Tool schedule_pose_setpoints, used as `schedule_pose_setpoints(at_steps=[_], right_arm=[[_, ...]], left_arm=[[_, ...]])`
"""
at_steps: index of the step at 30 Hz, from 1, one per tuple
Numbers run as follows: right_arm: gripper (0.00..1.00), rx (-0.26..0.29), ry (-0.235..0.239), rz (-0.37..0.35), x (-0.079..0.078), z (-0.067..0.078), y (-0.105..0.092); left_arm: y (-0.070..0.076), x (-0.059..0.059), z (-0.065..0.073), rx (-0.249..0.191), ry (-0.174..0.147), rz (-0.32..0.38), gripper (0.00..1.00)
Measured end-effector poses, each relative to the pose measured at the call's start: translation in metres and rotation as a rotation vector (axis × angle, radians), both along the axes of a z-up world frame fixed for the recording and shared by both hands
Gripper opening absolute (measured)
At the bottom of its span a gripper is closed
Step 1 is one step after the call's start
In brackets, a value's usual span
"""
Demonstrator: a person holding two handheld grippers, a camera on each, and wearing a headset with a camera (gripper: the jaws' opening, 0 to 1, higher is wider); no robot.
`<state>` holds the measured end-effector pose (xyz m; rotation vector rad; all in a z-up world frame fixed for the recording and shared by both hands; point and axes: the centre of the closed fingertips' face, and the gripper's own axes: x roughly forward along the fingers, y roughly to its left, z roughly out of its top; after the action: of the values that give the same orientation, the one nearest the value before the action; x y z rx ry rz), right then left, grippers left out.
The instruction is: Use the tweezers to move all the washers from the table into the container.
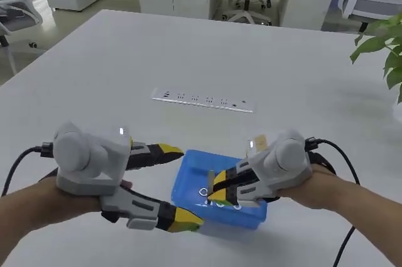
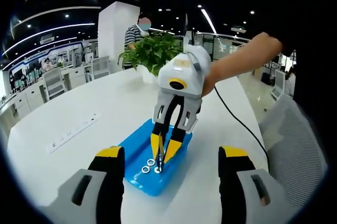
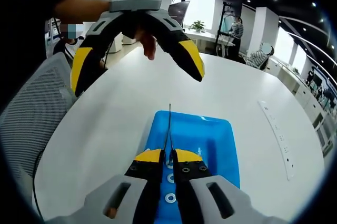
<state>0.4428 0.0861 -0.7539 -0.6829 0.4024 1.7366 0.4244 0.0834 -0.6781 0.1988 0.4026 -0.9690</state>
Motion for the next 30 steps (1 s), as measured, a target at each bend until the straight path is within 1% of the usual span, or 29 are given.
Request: schedule_pose_setpoints(at_steps=[2,5,6,11,15,17,18,19,22,30], right_arm=[[0.09,-0.001,-0.001,0.0,0.0,0.0,0.0],[0.09,-0.002,-0.004,0.003,0.0,0.0,0.0],[0.09,-0.003,-0.004,0.004,0.0,0.0,0.0],[0.09,-0.005,-0.008,0.008,-0.001,0.0,0.0],[0.09,-0.004,-0.009,0.011,-0.001,0.0,0.0],[0.09,-0.003,-0.011,0.012,-0.001,0.0,0.0],[0.09,-0.004,-0.011,0.012,-0.001,0.0,0.0],[0.09,-0.004,-0.014,0.015,-0.002,0.0,-0.001],[0.09,-0.004,-0.015,0.017,-0.002,0.0,-0.001],[0.09,-0.006,-0.024,0.03,-0.004,0.0,0.0]], left_arm=[[-0.003,0.003,0.0,0.004,-0.009,-0.018,0.72],[-0.008,0.006,-0.001,0.014,-0.005,-0.04,0.69],[-0.009,0.007,-0.003,0.026,-0.005,-0.053,0.66],[-0.011,0.01,-0.008,0.046,0.007,-0.08,0.5],[-0.012,0.013,-0.01,0.074,-0.012,-0.096,0.36],[-0.013,0.015,-0.01,0.088,-0.024,-0.103,0.27],[-0.012,0.015,-0.01,0.091,-0.029,-0.104,0.24],[-0.012,0.018,-0.01,0.099,-0.039,-0.11,0.23],[-0.015,0.018,-0.012,0.124,-0.045,-0.126,0.17],[-0.021,0.017,-0.011,0.131,-0.042,-0.147,0.06]])
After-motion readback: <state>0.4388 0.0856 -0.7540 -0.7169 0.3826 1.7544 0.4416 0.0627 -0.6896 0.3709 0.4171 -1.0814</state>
